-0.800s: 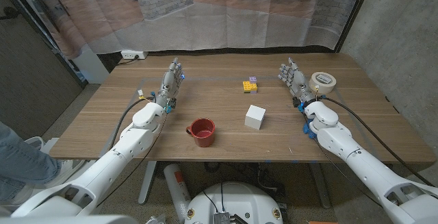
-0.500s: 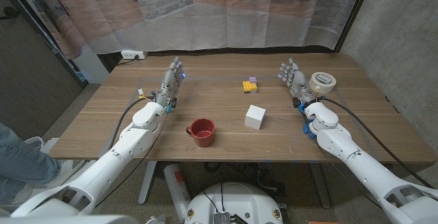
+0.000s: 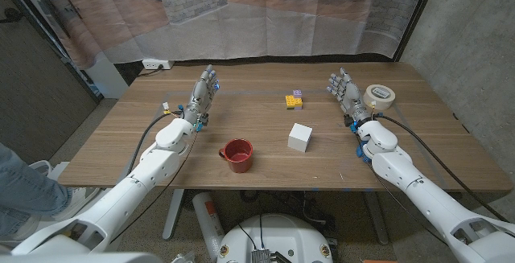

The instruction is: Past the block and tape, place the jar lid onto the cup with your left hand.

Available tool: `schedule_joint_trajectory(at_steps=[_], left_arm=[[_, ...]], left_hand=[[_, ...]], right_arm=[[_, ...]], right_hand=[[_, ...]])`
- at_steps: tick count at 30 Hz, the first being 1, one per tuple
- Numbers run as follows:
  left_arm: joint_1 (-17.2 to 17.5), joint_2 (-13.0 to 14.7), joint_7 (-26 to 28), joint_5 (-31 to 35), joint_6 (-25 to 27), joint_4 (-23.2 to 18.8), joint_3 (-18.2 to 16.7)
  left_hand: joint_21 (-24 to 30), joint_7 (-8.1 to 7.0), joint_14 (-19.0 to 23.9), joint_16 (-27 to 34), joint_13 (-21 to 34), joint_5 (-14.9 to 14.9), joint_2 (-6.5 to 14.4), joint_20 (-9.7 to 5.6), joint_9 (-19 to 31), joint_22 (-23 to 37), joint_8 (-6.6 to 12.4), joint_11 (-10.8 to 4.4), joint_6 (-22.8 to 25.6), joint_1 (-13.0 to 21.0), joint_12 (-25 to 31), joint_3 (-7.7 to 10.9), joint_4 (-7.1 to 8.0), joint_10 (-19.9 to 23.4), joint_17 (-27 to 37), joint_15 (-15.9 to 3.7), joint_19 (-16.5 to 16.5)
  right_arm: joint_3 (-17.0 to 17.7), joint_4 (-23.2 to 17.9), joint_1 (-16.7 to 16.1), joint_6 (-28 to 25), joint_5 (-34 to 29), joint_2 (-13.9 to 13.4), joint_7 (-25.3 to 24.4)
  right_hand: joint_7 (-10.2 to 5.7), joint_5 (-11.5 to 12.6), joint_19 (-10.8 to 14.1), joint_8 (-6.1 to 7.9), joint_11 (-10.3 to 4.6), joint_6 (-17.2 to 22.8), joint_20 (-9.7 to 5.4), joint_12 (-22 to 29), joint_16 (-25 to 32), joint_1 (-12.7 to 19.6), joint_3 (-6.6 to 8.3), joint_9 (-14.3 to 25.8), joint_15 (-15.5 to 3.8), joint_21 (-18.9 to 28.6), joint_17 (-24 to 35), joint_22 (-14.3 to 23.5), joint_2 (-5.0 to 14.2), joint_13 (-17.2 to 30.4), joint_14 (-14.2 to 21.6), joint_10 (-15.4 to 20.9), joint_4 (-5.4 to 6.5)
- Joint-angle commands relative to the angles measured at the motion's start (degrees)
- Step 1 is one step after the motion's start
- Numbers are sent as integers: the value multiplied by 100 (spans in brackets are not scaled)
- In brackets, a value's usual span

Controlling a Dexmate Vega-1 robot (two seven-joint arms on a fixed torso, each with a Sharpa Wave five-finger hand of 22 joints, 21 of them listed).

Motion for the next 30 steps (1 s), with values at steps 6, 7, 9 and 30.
schedule_joint_trajectory(at_steps=[6,7,9,30], left_arm=[[406,352,50,30,13,-504,-149],[432,368,53,32,5,-527,-158],[482,399,64,46,-17,-569,-174],[1003,596,149,124,-386,-841,-399]], left_hand=[[62,18,-224,32,21,59,71,12,13,7,61,4,-198,121,40,14,-59,-35,7,30,-539],[62,17,-220,31,22,62,76,13,13,7,61,7,-195,128,46,15,-61,-14,7,31,-536],[63,16,-208,33,22,64,82,12,13,7,64,6,-181,134,45,16,-63,-9,6,33,-530],[59,16,-107,33,23,86,160,64,15,9,66,-1,-96,226,51,37,-99,86,5,49,-498]], right_arm=[[23,-143,-102,139,115,33,151],[9,-163,-102,156,73,23,144],[-5,-227,-107,137,4,3,70],[-38,-379,-158,182,-234,-5,-214]], right_hand=[[-6,-2,59,23,-22,81,-36,28,25,121,15,25,-39,-40,28,7,5,5,94,80,-50],[-9,-3,57,23,-21,83,-35,28,25,124,16,25,-37,-43,28,7,6,5,95,79,-52],[-10,-6,52,20,-17,81,-27,27,22,128,16,25,-28,-52,28,8,10,5,91,81,-55],[-20,-32,55,12,-4,100,-9,26,17,141,10,26,-23,-106,34,11,23,6,100,101,-72]])
